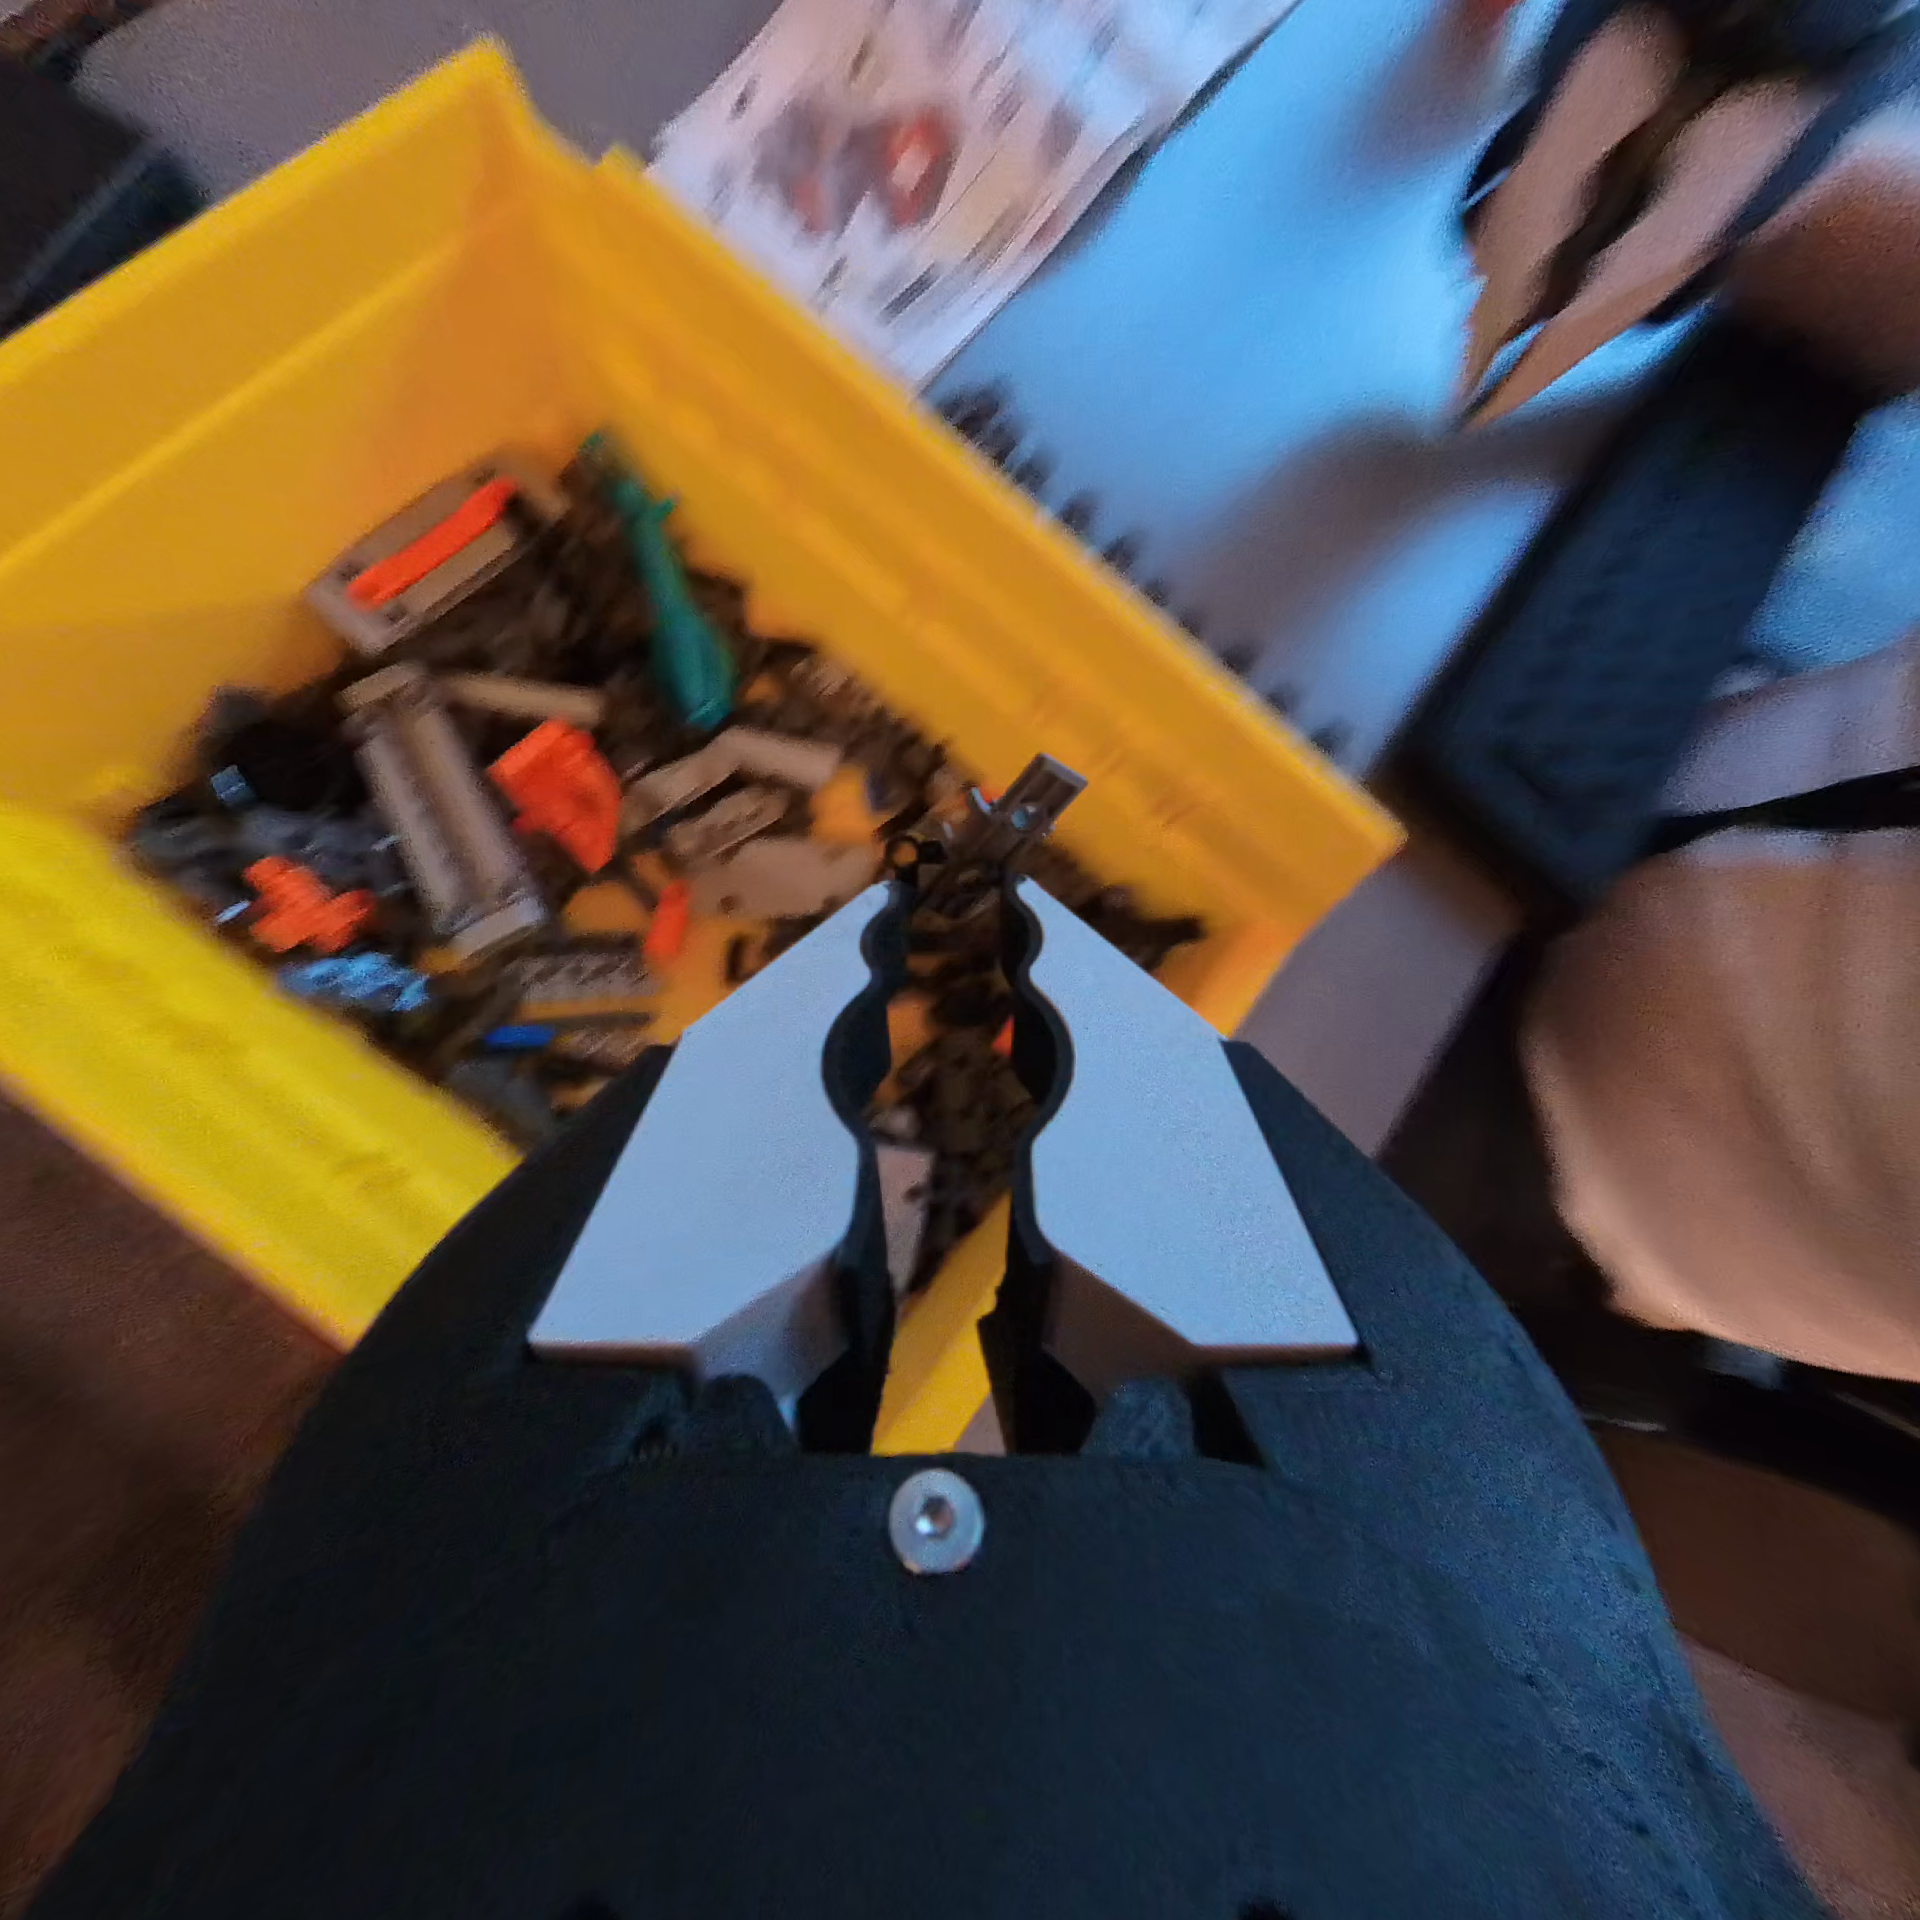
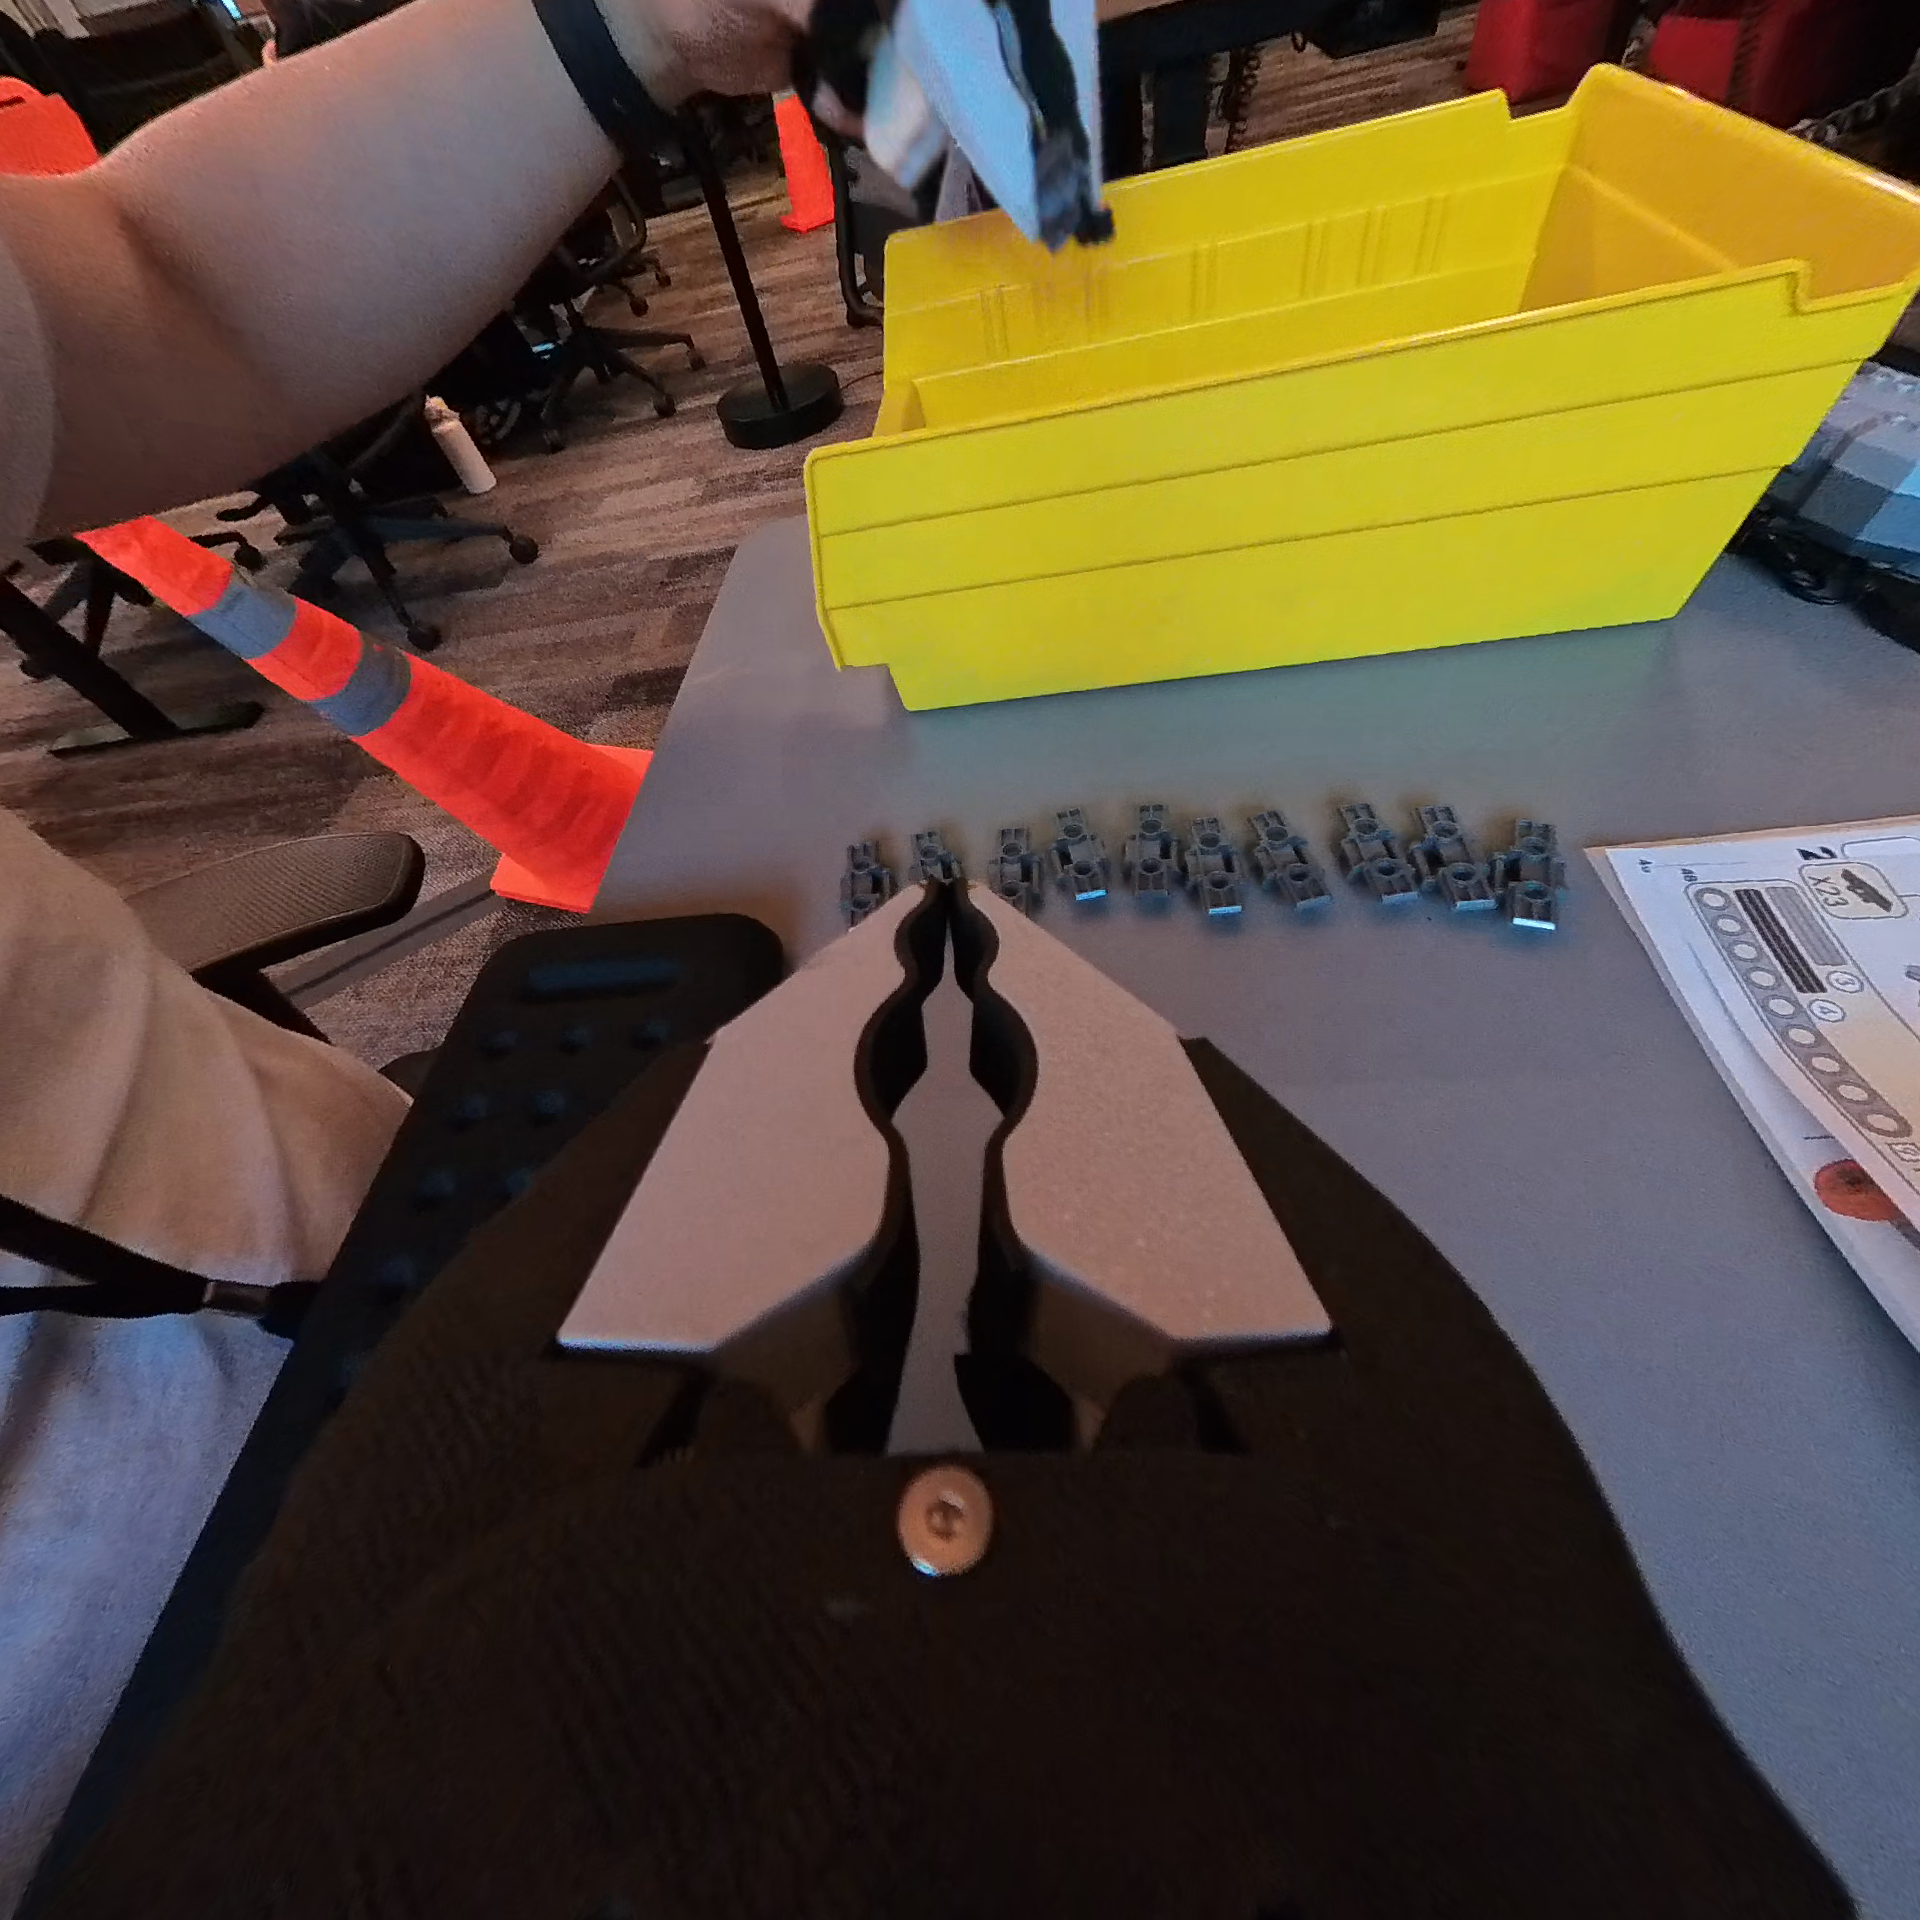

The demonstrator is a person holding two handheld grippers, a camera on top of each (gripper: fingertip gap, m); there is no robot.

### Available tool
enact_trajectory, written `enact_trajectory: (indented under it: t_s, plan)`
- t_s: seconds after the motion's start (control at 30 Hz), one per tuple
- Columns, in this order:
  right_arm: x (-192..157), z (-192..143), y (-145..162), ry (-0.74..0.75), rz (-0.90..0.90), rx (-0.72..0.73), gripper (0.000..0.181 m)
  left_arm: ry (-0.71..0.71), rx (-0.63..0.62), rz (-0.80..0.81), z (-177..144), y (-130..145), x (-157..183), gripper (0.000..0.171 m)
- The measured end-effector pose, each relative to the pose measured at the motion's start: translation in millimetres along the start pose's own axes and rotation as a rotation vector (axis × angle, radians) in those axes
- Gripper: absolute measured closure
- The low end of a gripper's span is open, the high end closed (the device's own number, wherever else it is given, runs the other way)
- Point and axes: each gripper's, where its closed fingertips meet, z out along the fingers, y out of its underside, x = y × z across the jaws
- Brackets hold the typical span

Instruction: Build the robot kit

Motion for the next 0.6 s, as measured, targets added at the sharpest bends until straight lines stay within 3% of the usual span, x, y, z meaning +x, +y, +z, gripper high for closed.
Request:
enact_trajectory:
  t_s: [0.1, 0.27, 0.37, 0.5, 0.6]
  plan:
    - [4, 0, 5, 0.013, -0.001, -0.021, 0.181, 0.013, 0.022, 0.061, 0, -5, 6, 0.157]
    - [5, 3, 13, 0.008, 0.019, -0.05, 0.181, -0.01, -0.212, -0.062, 23, 31, -11, 0.156]
    - [3, 8, 12, 0.012, 0.004, -0.055, 0.181, -0.096, -0.248, -0.033, 34, 34, -17, 0.157]
    - [15, 28, -40, 0.059, 0.081, 0.044, 0.176, -0.385, -0.241, 0.111, 27, 22, -30, 0.156]
    - [23, 66, -89, 0.009, 0.153, 0.053, 0.163, -0.565, -0.193, 0.188, 17, 9, -32, 0.156]
